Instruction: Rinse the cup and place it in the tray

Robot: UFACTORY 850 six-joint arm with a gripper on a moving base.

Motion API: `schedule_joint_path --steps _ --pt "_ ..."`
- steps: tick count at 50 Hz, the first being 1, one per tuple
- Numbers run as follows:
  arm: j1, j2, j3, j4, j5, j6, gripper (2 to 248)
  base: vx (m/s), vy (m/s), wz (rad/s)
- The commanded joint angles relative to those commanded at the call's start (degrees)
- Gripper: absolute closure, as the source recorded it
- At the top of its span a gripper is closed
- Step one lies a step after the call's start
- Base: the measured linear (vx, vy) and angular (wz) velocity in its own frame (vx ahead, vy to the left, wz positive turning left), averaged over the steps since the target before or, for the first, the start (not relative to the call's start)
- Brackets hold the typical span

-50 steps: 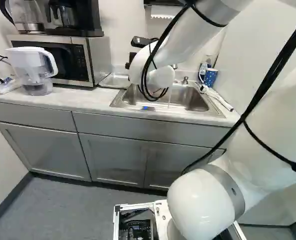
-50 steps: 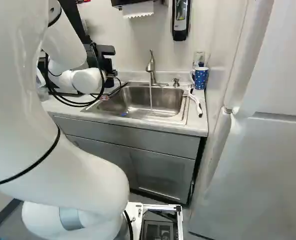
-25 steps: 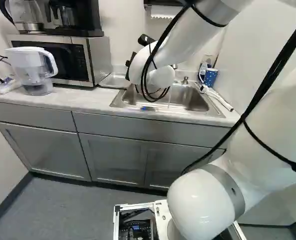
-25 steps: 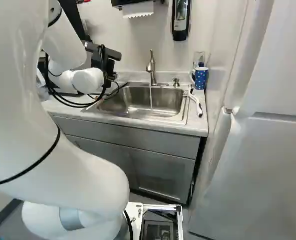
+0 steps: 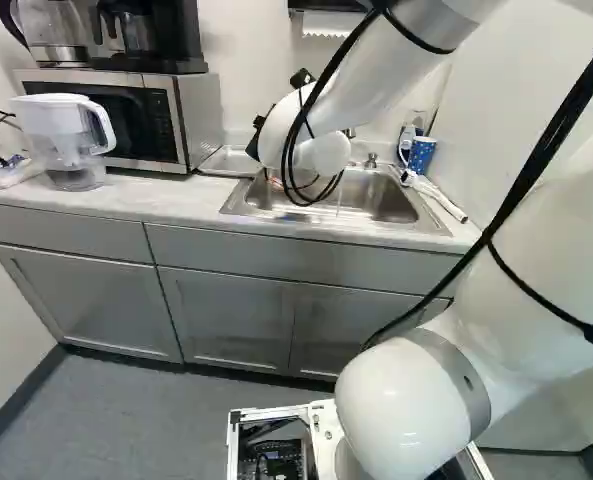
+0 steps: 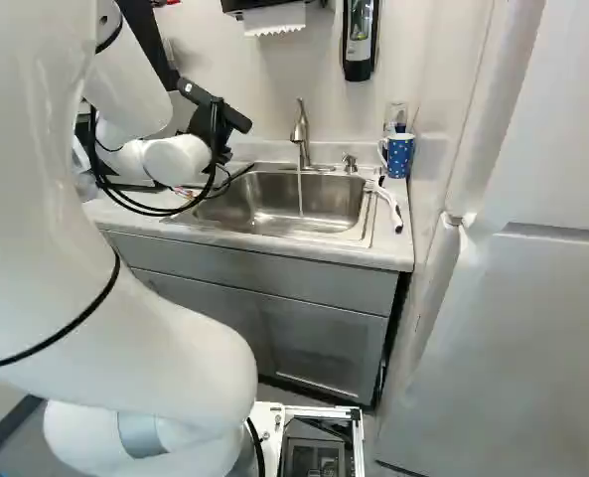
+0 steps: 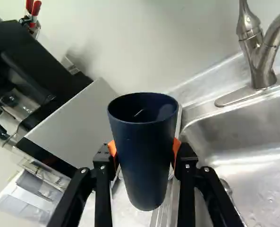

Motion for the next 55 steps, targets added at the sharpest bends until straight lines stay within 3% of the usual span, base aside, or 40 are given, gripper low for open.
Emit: schedule_joint_path --steps 55 --pt "0.0 0.0 0.0 0.0 0.0 33.2 125 0.0 0.0 0.0"
